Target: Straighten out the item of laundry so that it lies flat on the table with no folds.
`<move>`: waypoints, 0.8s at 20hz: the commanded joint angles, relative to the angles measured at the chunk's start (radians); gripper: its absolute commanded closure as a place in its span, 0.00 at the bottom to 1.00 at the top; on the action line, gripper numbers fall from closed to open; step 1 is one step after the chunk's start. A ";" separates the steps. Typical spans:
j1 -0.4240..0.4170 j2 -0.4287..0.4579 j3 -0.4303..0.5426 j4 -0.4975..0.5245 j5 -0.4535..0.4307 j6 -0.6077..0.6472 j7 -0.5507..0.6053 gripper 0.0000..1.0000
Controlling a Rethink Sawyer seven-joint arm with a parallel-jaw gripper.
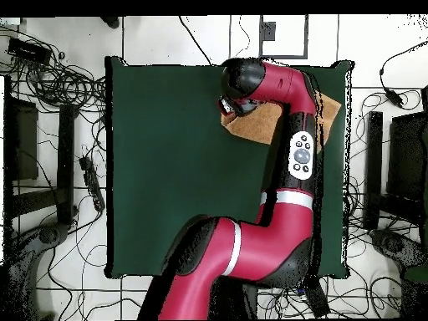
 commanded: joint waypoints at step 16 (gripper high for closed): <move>0.047 0.280 0.026 -0.108 -0.123 0.095 0.171 1.00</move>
